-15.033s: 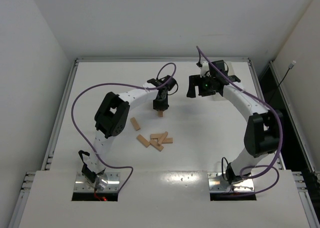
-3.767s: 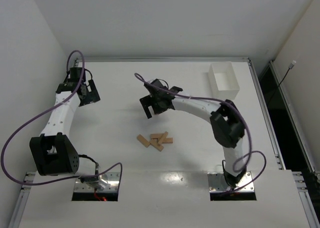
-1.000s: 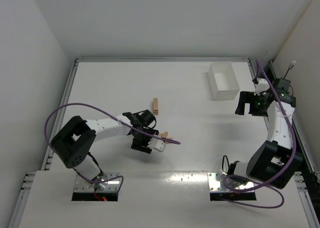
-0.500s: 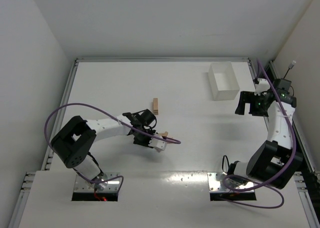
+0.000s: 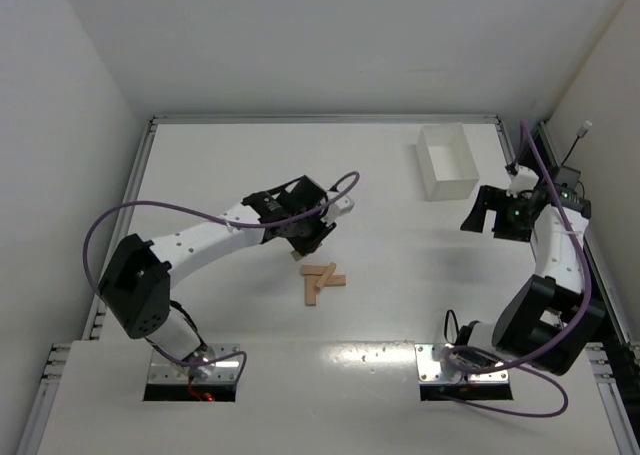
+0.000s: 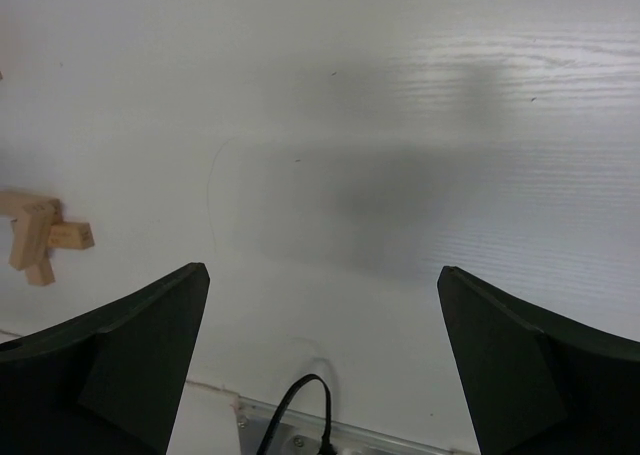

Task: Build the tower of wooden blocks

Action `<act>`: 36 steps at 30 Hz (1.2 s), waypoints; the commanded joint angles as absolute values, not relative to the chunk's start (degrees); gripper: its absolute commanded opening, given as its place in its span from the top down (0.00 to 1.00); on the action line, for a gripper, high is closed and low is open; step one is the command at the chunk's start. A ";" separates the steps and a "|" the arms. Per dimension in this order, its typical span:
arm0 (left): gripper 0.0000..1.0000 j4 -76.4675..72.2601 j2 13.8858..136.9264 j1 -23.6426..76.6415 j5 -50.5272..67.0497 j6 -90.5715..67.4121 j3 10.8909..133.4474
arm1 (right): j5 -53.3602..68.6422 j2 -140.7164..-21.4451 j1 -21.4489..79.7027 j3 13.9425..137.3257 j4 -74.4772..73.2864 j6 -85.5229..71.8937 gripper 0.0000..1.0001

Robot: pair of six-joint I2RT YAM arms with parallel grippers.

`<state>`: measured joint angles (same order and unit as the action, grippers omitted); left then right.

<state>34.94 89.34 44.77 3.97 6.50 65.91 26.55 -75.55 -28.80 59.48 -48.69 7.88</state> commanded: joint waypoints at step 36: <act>1.00 48.77 114.86 39.11 -18.80 -39.02 102.99 | 35.16 -73.65 -33.84 55.11 -47.37 3.43 0.05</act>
<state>47.18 113.10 40.07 -15.38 -36.60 99.07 33.15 -75.11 -33.39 55.55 -48.58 4.32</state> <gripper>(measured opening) 0.252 0.949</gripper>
